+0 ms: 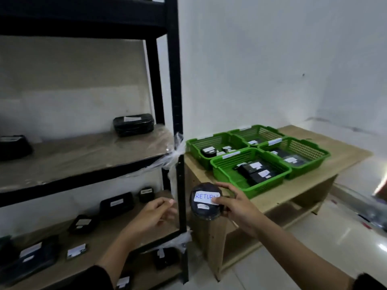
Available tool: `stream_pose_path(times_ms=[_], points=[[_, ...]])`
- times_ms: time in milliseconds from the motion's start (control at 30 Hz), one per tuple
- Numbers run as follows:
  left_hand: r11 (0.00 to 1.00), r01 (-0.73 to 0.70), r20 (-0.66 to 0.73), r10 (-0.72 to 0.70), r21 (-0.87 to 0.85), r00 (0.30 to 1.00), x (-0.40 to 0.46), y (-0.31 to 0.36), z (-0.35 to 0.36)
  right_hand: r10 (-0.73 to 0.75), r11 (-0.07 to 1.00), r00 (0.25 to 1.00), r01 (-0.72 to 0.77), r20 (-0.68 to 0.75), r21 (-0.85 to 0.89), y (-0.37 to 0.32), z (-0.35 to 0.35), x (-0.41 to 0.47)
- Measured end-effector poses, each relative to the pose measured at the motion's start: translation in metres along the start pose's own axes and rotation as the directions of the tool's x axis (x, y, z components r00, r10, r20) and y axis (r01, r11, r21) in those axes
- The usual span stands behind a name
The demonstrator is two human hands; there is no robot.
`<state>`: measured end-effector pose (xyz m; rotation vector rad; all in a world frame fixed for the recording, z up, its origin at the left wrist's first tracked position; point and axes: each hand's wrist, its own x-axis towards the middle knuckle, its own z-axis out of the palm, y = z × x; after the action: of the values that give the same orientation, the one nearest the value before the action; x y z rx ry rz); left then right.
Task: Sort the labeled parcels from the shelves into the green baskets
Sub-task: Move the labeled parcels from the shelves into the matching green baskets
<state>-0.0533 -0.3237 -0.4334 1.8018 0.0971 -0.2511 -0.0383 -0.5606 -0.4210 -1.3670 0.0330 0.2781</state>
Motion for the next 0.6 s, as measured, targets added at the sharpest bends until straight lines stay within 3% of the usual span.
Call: stream_pose_path(times_ms=[267,600], points=[[0.999,-0.028,0.062,0.029,-0.018,0.998,0.077,0.05,0.124,-0.042,0.999,0.983,0.046,-0.179,0.019,-0.047,-0.144,-0.002],[0.999,0.01,0.056,-0.008,-0.044,0.998,0.145,0.073,0.241,-0.029,0.998,0.976,0.017,-0.214,-0.062,-0.1,-0.293,0.028]])
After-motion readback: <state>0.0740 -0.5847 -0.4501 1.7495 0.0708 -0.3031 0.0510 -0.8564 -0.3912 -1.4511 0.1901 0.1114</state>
